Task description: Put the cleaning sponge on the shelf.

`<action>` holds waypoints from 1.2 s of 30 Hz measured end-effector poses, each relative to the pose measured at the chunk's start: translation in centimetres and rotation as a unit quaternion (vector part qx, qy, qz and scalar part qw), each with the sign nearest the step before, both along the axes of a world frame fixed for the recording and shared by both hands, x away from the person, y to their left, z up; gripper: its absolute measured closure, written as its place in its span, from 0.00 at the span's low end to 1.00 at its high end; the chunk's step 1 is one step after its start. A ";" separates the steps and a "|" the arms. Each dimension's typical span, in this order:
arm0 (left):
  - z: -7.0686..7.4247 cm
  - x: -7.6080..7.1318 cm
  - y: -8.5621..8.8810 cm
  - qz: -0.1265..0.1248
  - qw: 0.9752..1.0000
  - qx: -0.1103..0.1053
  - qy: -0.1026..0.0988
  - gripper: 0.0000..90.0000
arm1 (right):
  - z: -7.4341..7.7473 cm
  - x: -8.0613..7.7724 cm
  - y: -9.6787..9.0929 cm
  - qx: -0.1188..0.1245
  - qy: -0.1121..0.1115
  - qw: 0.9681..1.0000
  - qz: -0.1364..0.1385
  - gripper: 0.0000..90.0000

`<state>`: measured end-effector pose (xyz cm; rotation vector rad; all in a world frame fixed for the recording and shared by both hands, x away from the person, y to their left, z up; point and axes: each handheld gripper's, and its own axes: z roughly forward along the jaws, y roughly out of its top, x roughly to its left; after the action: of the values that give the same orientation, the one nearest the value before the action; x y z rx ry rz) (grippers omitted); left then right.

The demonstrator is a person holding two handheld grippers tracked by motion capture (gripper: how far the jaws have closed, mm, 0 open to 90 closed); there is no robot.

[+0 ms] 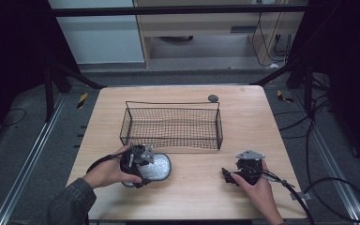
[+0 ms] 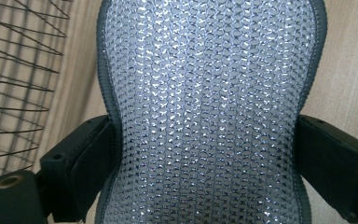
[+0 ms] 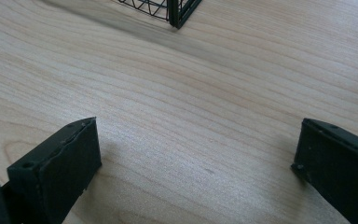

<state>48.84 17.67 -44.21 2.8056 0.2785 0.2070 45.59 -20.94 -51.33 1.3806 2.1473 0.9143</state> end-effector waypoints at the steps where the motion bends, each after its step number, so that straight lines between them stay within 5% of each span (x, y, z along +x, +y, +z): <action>1: 0.2 0.0 0.0 -0.003 1.000 0.001 -0.006 0.09 | 0.0 0.0 0.0 0.000 0.000 1.000 0.000 0.01; 36: 5.1 0.8 0.4 0.008 0.998 0.003 -0.070 0.15 | 0.0 0.0 0.0 0.000 0.000 1.000 0.000 0.01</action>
<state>49.69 18.09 -39.11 2.7780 0.2668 0.4060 45.59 -20.94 -51.33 1.3797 2.1474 0.9141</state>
